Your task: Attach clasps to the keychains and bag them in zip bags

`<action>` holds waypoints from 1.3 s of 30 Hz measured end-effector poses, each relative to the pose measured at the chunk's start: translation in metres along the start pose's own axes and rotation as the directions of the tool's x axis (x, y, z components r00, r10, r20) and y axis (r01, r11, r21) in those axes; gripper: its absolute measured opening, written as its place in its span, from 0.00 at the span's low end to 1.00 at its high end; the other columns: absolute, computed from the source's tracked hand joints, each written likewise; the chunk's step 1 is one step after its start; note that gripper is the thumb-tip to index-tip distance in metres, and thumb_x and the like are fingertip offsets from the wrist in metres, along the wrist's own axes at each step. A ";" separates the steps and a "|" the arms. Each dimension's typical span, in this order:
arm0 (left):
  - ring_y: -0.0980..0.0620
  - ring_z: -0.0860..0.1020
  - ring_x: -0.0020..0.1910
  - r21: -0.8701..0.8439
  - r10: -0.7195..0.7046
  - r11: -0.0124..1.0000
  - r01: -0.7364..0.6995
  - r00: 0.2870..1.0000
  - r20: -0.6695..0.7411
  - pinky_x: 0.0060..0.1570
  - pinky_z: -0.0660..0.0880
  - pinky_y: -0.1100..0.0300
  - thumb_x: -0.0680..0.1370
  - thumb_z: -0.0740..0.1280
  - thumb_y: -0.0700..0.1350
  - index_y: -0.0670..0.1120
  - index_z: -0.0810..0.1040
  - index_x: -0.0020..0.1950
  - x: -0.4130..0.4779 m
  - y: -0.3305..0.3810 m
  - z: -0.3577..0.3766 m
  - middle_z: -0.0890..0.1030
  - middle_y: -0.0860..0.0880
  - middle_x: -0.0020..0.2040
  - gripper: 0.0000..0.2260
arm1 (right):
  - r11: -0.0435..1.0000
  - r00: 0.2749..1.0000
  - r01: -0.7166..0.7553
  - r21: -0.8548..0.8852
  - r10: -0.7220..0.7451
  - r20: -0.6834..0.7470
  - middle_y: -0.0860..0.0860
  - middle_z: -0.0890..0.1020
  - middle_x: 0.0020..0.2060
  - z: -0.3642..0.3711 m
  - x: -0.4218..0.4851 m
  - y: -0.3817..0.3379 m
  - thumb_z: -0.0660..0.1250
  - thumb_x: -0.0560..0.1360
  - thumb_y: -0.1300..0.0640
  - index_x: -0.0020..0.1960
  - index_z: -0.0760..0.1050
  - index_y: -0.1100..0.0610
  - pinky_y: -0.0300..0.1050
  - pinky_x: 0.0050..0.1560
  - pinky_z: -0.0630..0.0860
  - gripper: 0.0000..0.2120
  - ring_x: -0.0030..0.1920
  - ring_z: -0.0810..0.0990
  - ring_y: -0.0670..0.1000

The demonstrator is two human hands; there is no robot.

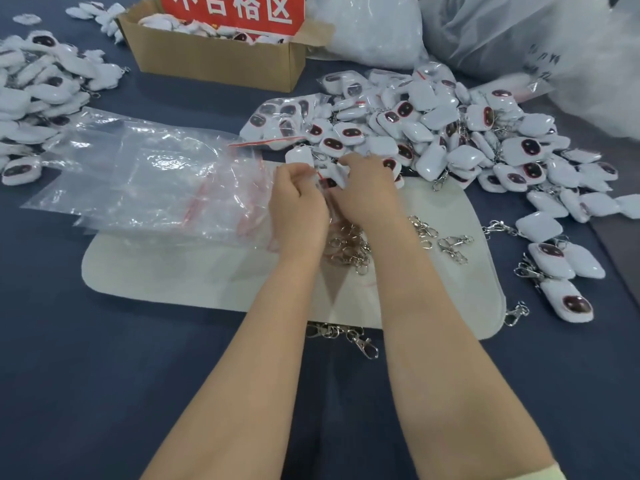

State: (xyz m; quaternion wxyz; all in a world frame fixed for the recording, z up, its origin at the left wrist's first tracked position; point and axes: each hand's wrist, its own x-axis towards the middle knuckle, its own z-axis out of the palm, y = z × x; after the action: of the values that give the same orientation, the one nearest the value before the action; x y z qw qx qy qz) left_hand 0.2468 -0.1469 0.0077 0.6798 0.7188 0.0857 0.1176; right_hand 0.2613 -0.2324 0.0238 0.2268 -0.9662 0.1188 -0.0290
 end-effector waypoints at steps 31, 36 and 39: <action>0.68 0.71 0.43 0.064 0.097 0.993 -0.103 0.991 0.093 0.42 0.65 0.81 0.77 0.59 0.38 0.48 0.75 0.50 -0.012 -0.002 0.012 0.72 0.64 0.41 0.08 | 0.123 0.995 0.043 0.991 0.089 -0.054 0.54 0.82 0.38 0.002 -0.026 0.032 0.65 0.79 0.63 0.44 0.75 0.59 0.43 0.45 0.79 0.04 0.41 0.81 0.50; 0.67 0.71 0.43 0.080 0.102 0.991 -0.111 0.990 0.098 0.42 0.65 0.81 0.77 0.58 0.38 0.47 0.76 0.52 -0.011 -0.003 0.013 0.71 0.64 0.41 0.09 | -0.051 0.995 -0.019 0.999 0.098 0.024 0.56 0.82 0.42 0.001 -0.025 0.030 0.57 0.82 0.62 0.45 0.76 0.61 0.42 0.46 0.80 0.11 0.42 0.81 0.52; 0.70 0.71 0.42 0.074 0.101 0.991 -0.109 0.990 0.101 0.42 0.66 0.80 0.77 0.58 0.38 0.47 0.75 0.51 -0.011 -0.003 0.013 0.72 0.64 0.41 0.09 | 0.017 0.998 -0.004 1.000 0.069 0.003 0.55 0.82 0.42 0.002 -0.027 0.030 0.56 0.83 0.63 0.46 0.76 0.61 0.45 0.51 0.80 0.11 0.44 0.82 0.53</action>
State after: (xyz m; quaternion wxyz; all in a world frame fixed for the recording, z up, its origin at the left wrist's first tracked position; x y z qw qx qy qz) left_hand 0.2404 -0.1622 0.0030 0.6468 0.7537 0.0192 0.1146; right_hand 0.2295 -0.2506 0.0086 0.8365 -0.5261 0.0943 -0.1206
